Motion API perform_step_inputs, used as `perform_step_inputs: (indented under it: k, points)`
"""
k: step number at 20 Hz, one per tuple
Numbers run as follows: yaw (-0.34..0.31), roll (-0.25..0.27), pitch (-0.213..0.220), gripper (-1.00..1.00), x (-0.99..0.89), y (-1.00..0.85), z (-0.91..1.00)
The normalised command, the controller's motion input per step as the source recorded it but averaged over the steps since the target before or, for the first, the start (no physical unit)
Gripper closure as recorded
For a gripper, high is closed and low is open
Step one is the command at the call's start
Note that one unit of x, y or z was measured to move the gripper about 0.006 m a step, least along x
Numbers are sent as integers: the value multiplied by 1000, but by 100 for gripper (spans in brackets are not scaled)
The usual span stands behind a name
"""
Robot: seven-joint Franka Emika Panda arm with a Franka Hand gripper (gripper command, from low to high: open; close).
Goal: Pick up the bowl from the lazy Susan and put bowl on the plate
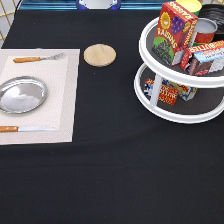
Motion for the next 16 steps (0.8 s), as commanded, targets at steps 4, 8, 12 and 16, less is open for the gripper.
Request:
perform_step_inputs:
  k: [4, 8, 12, 16]
  points:
    - [0, 26, 14, -100, 65, 29, 36]
    - [17, 123, 100, -100, 380, 334, 334]
    - [1, 287, 126, -100, 599, 171, 303]
    - [-48, 300, 92, -100, 609, 119, 136]
